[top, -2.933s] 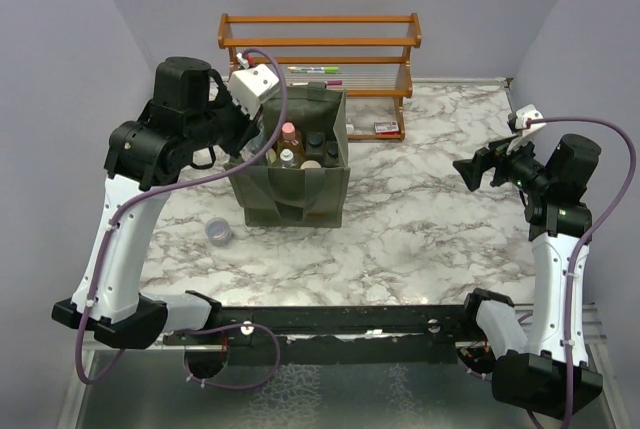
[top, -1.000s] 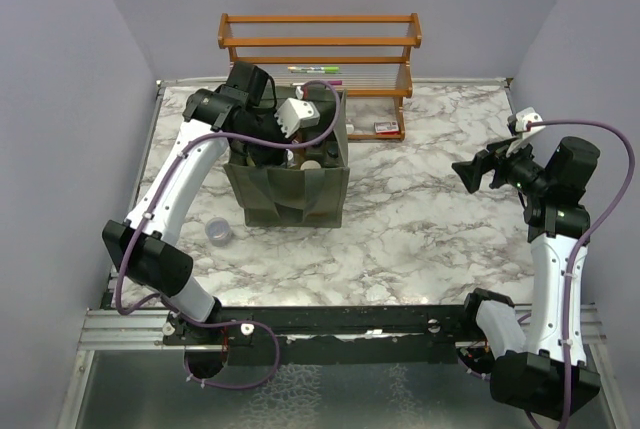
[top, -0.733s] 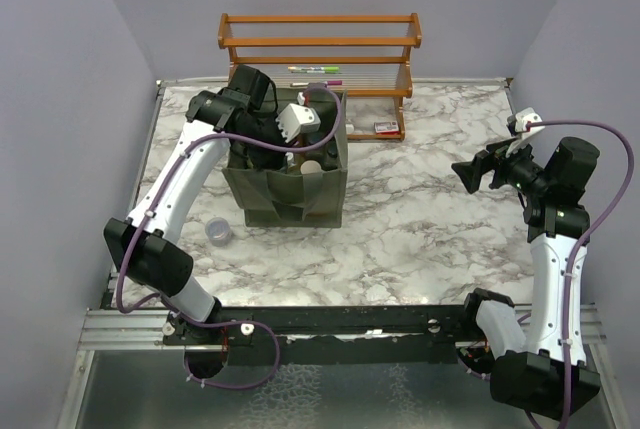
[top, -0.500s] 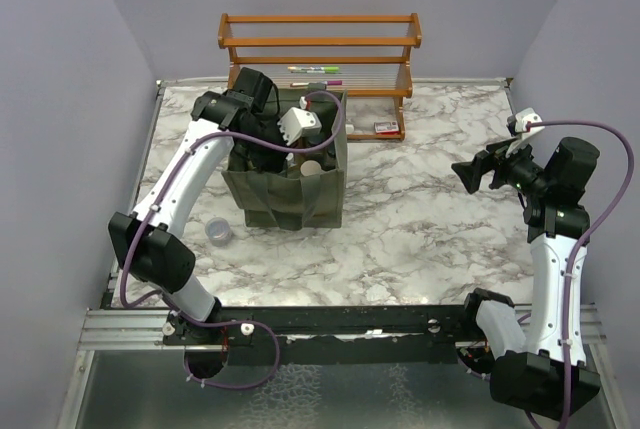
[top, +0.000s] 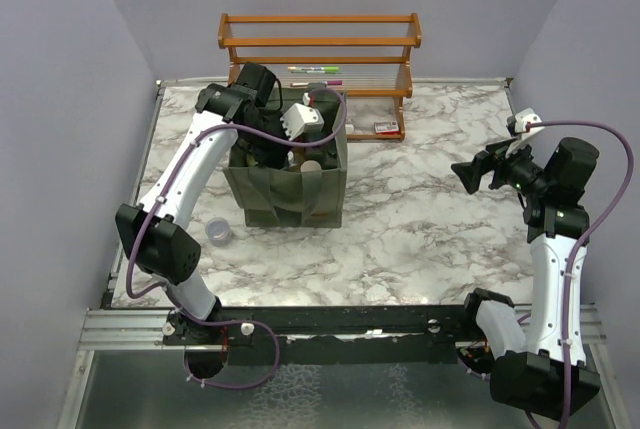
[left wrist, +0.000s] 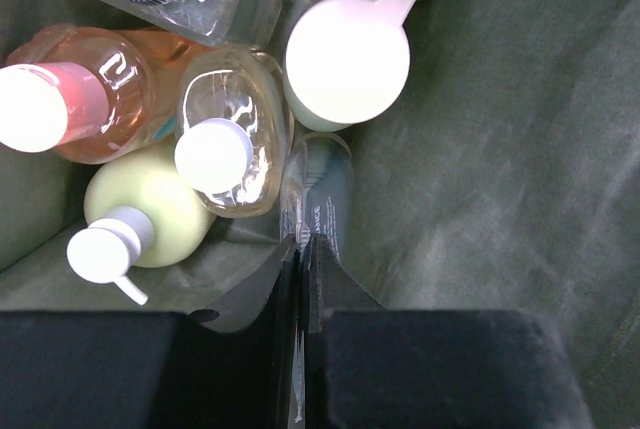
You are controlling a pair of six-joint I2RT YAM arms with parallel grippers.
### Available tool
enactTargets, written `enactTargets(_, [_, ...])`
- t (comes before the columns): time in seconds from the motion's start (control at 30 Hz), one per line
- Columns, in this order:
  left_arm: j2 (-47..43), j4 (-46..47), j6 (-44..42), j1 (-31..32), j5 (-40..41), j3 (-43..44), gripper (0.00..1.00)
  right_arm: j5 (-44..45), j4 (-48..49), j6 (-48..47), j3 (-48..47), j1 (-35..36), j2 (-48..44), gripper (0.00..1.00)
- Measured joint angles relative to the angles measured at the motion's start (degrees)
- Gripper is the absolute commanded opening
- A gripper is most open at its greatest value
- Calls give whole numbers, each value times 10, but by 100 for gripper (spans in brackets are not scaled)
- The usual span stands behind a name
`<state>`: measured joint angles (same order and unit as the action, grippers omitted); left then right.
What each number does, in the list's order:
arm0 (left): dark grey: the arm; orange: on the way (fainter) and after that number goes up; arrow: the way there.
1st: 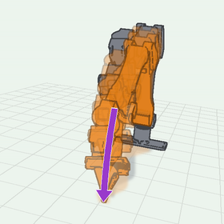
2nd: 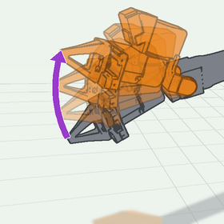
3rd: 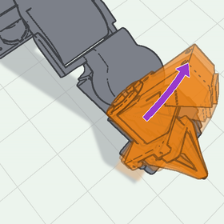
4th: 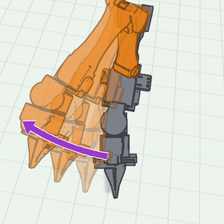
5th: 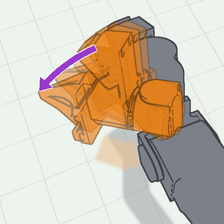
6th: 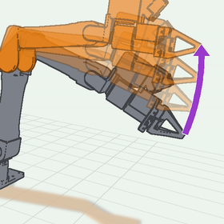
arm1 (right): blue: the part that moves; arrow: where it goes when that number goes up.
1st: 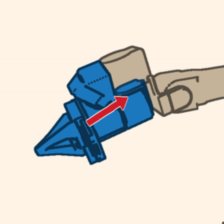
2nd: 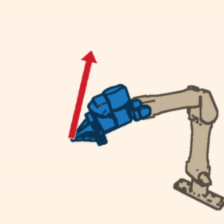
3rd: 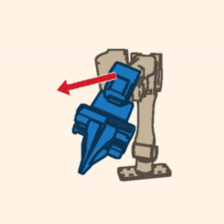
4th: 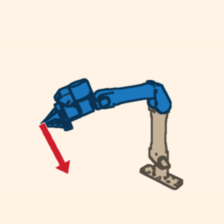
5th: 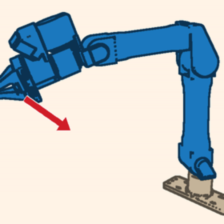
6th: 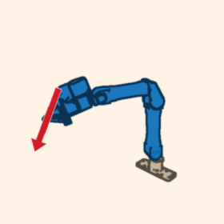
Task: Place the personal care products into the canvas bag
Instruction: Place the care product in the canvas bag.
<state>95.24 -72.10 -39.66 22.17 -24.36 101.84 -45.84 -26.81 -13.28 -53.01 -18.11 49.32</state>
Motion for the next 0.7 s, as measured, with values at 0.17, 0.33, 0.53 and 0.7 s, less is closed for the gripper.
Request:
enactTargets(0.17, [15,-24,-13,0,0,38,7,-1,3,0,1,0,0,100])
enactTargets(0.33, [32,-57,-27,0,-8,84,7,-1,8,0,7,0,0,100])
enactTargets(0.53, [48,-83,-48,-2,-18,99,7,-1,11,0,16,0,-3,100])
enactTargets(0.7, [54,-90,-62,-4,-17,99,7,-2,12,1,16,-4,-3,100])
